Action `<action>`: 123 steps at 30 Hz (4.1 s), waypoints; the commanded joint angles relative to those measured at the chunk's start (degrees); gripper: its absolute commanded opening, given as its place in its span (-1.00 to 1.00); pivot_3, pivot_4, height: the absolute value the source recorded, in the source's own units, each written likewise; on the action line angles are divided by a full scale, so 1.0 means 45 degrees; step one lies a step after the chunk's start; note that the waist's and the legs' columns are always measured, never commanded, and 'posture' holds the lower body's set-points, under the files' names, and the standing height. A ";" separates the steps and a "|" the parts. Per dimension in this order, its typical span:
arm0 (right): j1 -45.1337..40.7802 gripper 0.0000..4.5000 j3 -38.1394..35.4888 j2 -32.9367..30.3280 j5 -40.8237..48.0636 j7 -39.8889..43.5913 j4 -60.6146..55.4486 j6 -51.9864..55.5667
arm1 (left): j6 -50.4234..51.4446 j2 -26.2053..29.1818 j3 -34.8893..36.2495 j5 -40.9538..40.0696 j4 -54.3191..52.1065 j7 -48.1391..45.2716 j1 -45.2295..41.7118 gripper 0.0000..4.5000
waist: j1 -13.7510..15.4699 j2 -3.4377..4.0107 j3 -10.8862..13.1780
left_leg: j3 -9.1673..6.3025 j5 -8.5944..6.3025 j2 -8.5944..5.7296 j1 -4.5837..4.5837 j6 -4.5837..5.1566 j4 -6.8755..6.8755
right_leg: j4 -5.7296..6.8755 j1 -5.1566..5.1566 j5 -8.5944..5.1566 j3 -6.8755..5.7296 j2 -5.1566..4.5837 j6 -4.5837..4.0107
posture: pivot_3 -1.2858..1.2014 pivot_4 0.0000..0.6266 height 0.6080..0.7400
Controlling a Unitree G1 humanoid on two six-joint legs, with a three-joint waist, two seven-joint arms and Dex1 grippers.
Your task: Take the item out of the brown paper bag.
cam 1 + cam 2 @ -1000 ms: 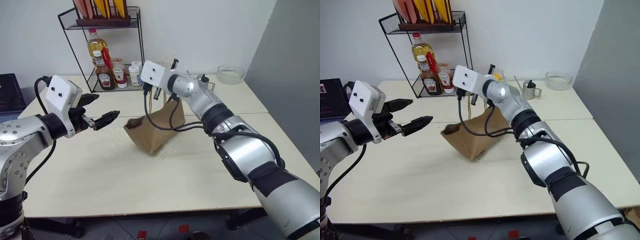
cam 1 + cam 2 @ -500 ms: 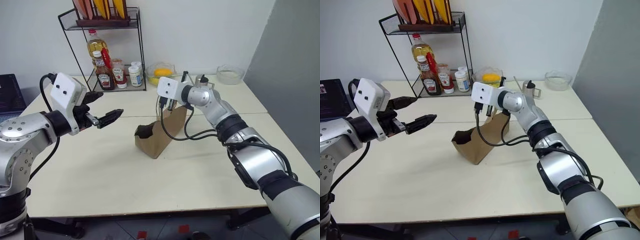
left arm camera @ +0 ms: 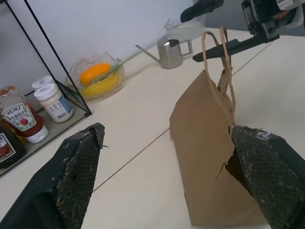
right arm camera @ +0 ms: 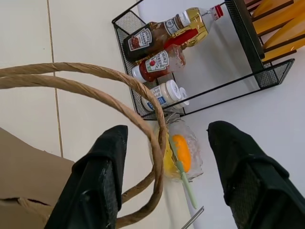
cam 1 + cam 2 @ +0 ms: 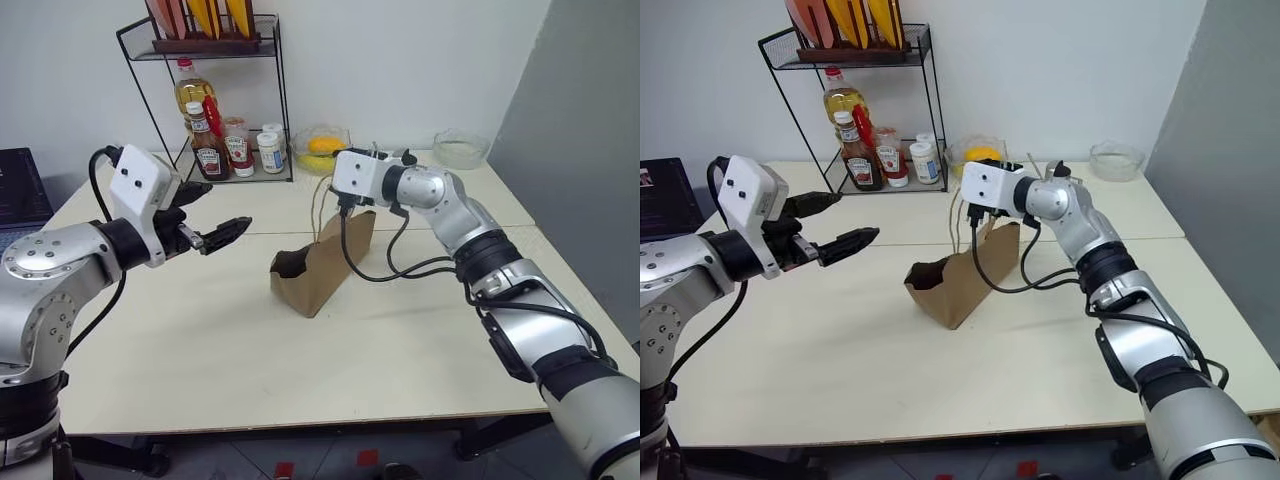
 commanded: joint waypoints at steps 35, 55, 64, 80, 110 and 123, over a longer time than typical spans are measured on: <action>-0.2146 -0.98 -0.0969 0.0004 -0.0110 -0.2918 -0.0429 0.2551 | -0.0996 -0.0263 -0.0694 0.0596 0.0965 -0.0353 -0.1192 1.00 | 0.0013 0.0000 0.0001 | -0.0001 0.0001 -0.0003 -0.0005 -0.0001 -0.0001 | -0.0004 -0.0001 0.0000 -0.0002 -0.0002 0.0000 | 0.03 -0.52 1.00; 0.1194 -0.79 -0.0162 -0.0585 -0.0958 -0.0602 -0.3770 0.6555 | -0.1531 -0.0883 -0.1293 0.1068 0.1724 -0.0835 -0.1855 1.00 | 0.0004 -0.0002 -0.0001 | 0.0004 0.0001 -0.0006 -0.0007 0.0003 0.0005 | 0.0001 -0.0004 0.0000 0.0003 -0.0002 0.0000 | 0.03 -0.52 1.00; 0.1526 0.47 -0.0833 -0.1820 0.0197 0.1398 -0.6189 0.7065 | -0.1451 -0.0758 -0.0875 0.1002 0.1478 -0.0779 -0.1368 1.00 | 0.0032 -0.0002 -0.0001 | 0.0000 0.0001 -0.0005 -0.0008 0.0005 0.0006 | -0.0001 -0.0001 0.0000 -0.0002 -0.0003 0.0000 | 0.03 -0.52 1.00; 0.2570 0.98 -0.2549 -0.2933 0.3363 0.3159 -0.8838 1.0094 | -0.2265 -0.0778 -0.1243 0.1833 0.2963 -0.1290 -0.1263 1.00 | 0.0035 -0.0005 -0.0003 | -0.0005 0.0000 0.0001 0.0006 0.0012 0.0010 | 0.0003 0.0022 0.0001 -0.0019 -0.0002 0.0001 | 0.03 -0.52 1.00; -0.0842 0.98 -0.0764 -0.2012 0.1252 0.2406 -0.2288 0.3937 | -0.0555 -0.0771 0.0160 0.1091 0.0301 -0.0148 -0.0242 1.00 | 0.0029 -0.0005 -0.0003 | -0.0008 0.0002 -0.0002 0.0000 0.0009 0.0004 | -0.0004 0.0012 0.0003 -0.0015 -0.0007 -0.0002 | 0.03 -0.52 1.00; 0.0810 0.98 -0.1206 -0.2830 0.1409 0.3169 -0.3816 0.4969 | -0.1615 -0.1995 -0.0702 0.2191 0.1328 0.0905 0.0193 1.00 | 0.0104 -0.0003 -0.0001 | -0.0007 0.0002 0.0000 0.0004 0.0008 0.0008 | -0.0005 0.0018 0.0008 -0.0014 -0.0006 -0.0007 | 0.03 -0.52 1.00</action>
